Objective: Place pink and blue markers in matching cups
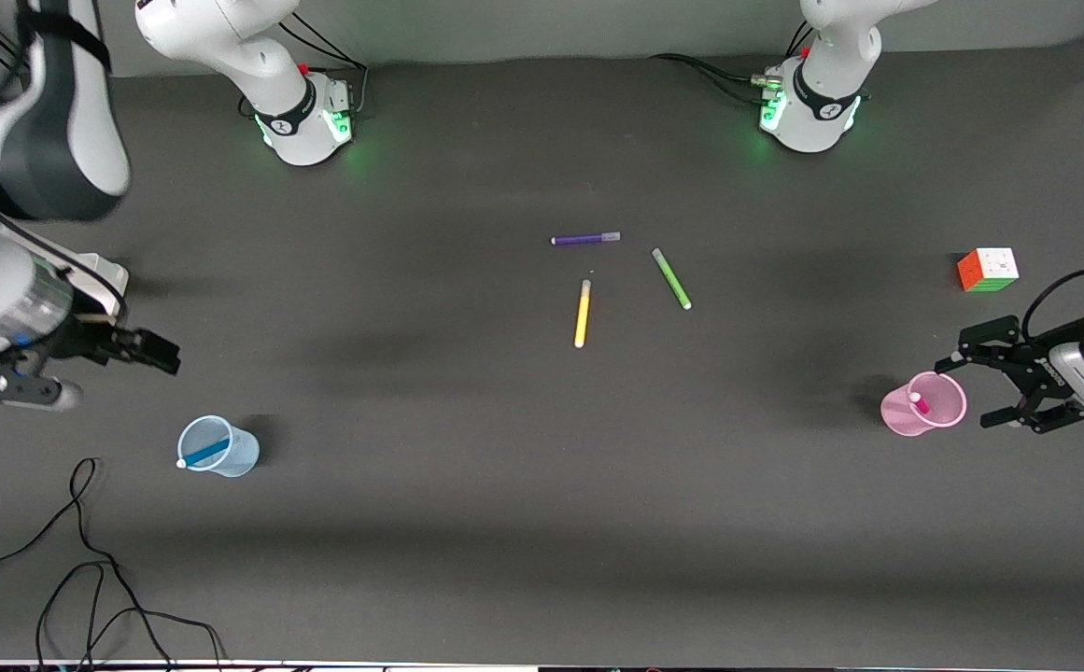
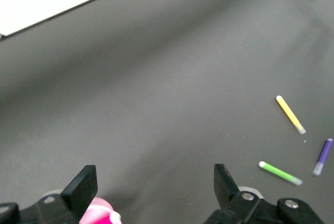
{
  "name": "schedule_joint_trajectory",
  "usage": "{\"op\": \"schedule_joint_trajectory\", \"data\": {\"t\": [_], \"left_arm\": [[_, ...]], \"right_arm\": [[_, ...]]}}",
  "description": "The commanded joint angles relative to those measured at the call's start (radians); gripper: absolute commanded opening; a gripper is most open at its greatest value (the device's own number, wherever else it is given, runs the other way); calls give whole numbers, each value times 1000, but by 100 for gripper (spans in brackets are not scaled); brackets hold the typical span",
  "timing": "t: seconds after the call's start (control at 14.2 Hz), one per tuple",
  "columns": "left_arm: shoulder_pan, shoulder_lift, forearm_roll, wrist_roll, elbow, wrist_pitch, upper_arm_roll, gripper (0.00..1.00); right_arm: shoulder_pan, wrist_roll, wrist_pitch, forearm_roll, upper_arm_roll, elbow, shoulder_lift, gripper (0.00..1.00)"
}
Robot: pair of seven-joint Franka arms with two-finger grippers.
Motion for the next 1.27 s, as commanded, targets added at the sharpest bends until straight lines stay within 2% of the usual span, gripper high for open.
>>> {"op": "schedule_joint_trajectory", "data": {"t": [0.0, 0.14, 0.28, 0.64, 0.71, 0.78, 0.92, 1.2], "left_arm": [[-60, -58, 135, -276, 49, -91, 12, 99], [-109, -56, 281, -448, 144, -198, 10, 99], [-164, -53, 371, -589, 209, -273, 12, 99], [-219, -55, 477, -827, 279, -430, 10, 99], [-239, -55, 513, -861, 293, -459, 10, 99], [-261, -55, 543, -901, 305, -488, 10, 99], [-304, -55, 568, -1010, 319, -549, 10, 99], [-358, -45, 568, -1161, 351, -586, 10, 99]], "right_arm": [[14, -22, -102, 17, -4, 14, -71, 100], [15, -11, -118, 17, -4, 36, -73, 100], [15, -13, -119, 17, -6, 33, -77, 100], [21, 7, -131, 18, -3, -31, -178, 100], [11, 39, -133, 17, 20, -42, -189, 100], [-40, 53, -133, 17, 70, -44, -189, 100], [-208, 55, -133, 17, 245, -48, -185, 100], [-363, 56, -127, 21, 389, -65, -172, 100]]}}
